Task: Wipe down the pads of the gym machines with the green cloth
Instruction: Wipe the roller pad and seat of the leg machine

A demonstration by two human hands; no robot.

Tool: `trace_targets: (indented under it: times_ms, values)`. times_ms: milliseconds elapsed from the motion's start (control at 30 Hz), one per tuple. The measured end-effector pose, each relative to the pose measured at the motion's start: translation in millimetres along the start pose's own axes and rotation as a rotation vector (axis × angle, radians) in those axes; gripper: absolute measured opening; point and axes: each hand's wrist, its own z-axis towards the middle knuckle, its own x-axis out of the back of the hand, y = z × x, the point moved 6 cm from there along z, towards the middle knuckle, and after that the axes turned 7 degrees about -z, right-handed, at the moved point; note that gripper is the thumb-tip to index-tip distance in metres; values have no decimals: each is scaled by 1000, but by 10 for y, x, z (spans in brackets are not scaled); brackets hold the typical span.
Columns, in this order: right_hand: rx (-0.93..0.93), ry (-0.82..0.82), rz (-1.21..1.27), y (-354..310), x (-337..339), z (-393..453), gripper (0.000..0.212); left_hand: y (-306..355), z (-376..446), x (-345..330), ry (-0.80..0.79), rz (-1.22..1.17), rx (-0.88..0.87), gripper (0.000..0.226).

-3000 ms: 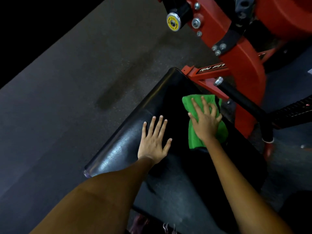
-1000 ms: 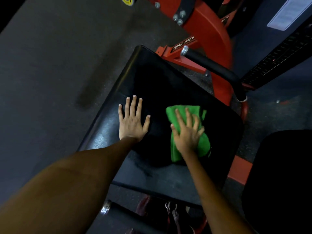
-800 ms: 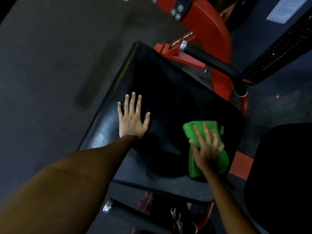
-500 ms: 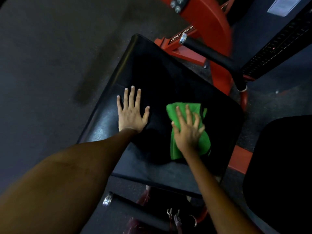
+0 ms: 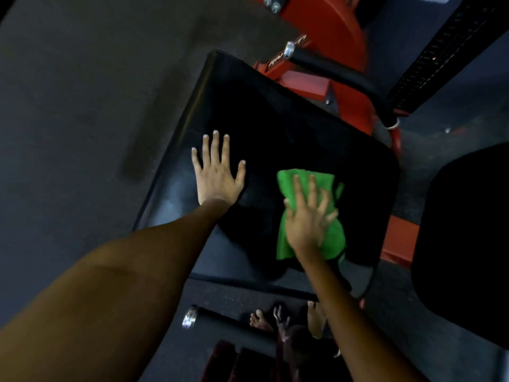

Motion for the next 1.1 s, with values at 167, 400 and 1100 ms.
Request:
trace_targets:
  times_ms: [167, 400, 1100]
  values:
    - [515, -12, -160, 152, -27, -830, 82, 1, -29, 41, 22, -43, -12, 66]
    - [161, -36, -161, 564, 50, -642, 61, 45, -103, 122, 90, -136, -89, 65]
    - [78, -84, -61, 324, 4, -1150, 64, 326, -1293, -225, -11, -108, -465, 66]
